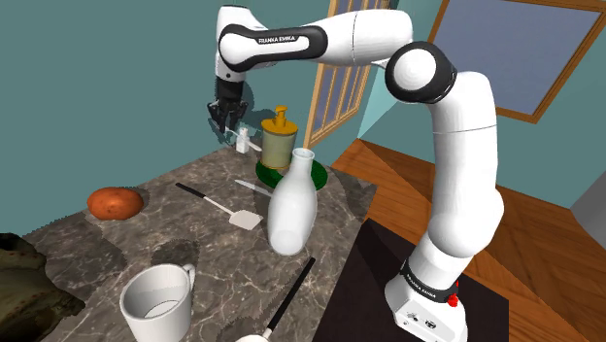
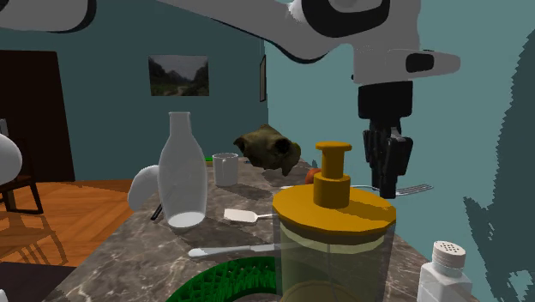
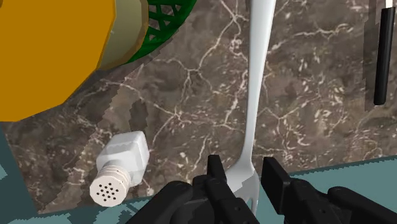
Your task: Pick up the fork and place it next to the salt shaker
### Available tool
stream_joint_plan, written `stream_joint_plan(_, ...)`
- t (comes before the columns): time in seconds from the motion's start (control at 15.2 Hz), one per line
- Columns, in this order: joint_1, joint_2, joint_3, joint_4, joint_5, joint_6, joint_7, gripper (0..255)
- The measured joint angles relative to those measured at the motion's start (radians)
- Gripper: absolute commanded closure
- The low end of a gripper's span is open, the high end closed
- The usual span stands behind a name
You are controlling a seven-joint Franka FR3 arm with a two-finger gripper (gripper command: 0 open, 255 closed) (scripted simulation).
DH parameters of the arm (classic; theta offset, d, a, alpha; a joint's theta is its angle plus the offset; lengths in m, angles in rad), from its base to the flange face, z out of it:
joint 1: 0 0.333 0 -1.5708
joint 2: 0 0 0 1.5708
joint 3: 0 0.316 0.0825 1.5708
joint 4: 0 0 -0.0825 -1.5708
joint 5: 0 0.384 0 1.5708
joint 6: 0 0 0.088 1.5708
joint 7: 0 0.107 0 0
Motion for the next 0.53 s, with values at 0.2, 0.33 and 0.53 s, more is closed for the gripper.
stream_joint_plan(0.2, -0.005, -0.002, -0.001, -0.043, -0.001, 0.040, 0.002, 255)
stream_joint_plan(0.33, -0.006, 0.006, -0.003, -0.059, -0.005, 0.064, 0.004, 255)
stream_joint_plan(0.53, -0.008, 0.013, -0.006, -0.087, -0.009, 0.098, 0.007, 255)
